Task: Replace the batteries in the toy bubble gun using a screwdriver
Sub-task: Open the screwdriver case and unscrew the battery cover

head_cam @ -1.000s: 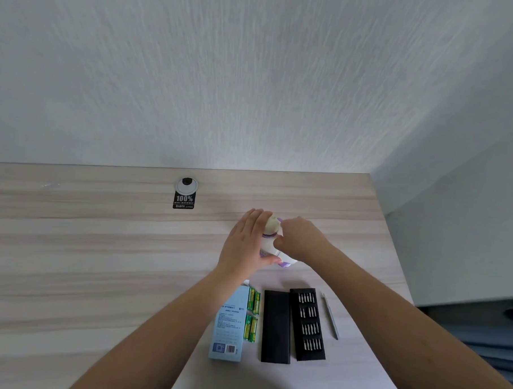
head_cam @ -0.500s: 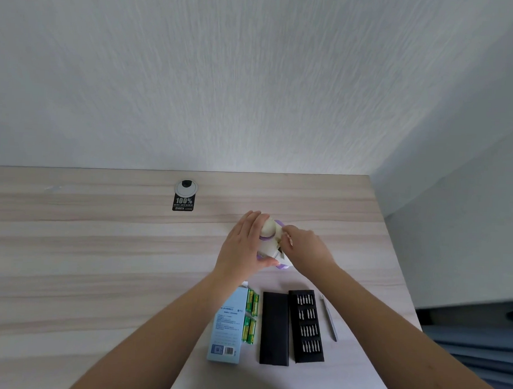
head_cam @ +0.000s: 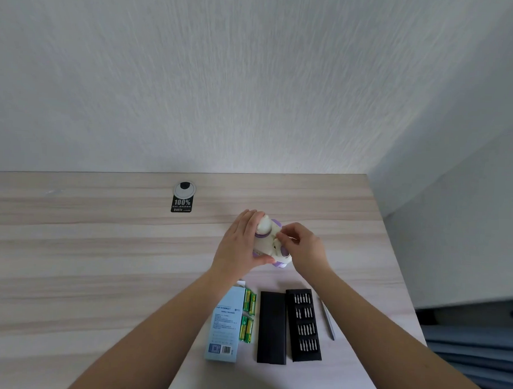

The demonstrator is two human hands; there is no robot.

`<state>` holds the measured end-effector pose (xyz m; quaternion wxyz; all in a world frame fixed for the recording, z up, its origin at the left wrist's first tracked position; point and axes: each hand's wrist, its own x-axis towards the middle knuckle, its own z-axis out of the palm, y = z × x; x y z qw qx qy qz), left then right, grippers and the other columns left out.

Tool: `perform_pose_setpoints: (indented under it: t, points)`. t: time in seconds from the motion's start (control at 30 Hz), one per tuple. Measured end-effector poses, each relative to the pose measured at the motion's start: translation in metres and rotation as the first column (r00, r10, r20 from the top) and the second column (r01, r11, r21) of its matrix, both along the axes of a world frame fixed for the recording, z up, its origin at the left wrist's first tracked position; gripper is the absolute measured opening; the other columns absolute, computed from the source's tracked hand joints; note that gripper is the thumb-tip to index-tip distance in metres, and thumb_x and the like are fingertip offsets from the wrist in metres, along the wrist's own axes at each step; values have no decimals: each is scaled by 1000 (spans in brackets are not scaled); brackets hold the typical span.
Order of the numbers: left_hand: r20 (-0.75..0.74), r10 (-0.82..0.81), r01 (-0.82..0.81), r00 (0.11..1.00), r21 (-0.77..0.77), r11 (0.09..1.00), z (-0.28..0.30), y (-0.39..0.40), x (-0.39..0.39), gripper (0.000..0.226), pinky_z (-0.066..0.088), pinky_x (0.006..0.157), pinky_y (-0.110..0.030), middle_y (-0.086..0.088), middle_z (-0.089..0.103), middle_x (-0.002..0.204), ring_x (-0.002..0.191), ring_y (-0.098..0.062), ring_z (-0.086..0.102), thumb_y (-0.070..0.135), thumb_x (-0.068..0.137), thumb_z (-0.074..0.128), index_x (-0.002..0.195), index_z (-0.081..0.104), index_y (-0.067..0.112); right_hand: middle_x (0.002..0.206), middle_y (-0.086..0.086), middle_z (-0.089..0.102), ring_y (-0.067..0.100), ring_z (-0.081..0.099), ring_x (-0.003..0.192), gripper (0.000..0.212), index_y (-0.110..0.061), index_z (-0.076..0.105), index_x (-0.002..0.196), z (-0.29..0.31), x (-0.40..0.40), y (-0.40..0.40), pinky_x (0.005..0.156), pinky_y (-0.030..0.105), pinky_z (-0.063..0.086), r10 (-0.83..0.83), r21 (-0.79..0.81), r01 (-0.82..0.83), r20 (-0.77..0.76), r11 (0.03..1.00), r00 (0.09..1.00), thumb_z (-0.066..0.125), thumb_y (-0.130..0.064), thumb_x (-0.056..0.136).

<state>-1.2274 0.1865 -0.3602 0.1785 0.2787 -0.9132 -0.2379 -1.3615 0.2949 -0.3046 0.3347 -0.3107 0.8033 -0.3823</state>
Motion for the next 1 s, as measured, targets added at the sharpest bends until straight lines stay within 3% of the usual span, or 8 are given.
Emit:
perform_pose_setpoints:
  t: [0.17,0.37,0.5,0.67,0.8,1.0]
  points:
    - [2,0,0,1000,6,1000,1,0,-1,107,37,111,-38,-5,44,140,135,-25,38,53,53,84,137,29,18,82,-13,68,5,61,79,5,-25,64,88,10,-13,3,66,19,44,-47,-52,50,55,997,997,63,-29,90]
    - [-22,-6,7,1000,17,1000,1,-1,-1,105,39,108,-39,-6,43,139,132,-25,40,51,53,85,137,33,16,64,-4,67,19,66,75,5,-26,63,87,8,-32,23,73,31,49,-77,-62,85,126,994,989,61,-29,91]
    - [-27,-6,7,1000,33,999,4,0,-2,103,39,108,-38,-4,43,138,131,-24,40,53,54,84,136,33,17,62,-2,67,14,64,67,6,-24,63,89,-4,-45,52,59,25,42,-114,22,113,91,993,989,60,-29,92]
    - [-34,4,-2,999,55,998,7,1,-3,102,36,105,-33,-4,44,136,129,-22,40,55,55,82,136,34,17,67,-4,69,16,63,71,9,-20,63,89,-39,-62,99,60,25,43,-149,184,140,38,973,988,62,-29,91]
    - [-35,21,-18,999,75,997,8,2,-4,101,36,103,-34,-5,45,136,129,-23,40,53,54,83,136,34,18,65,-1,69,12,57,62,10,-17,61,89,-59,-66,129,54,23,39,-97,309,87,14,947,995,58,-26,93]
    - [-39,40,-36,998,91,995,7,5,-4,103,38,103,-39,-5,45,137,129,-26,42,47,54,88,136,33,19,66,2,69,9,55,59,9,-16,61,88,-74,-66,152,50,20,39,-47,376,42,4,926,999,57,-22,93]
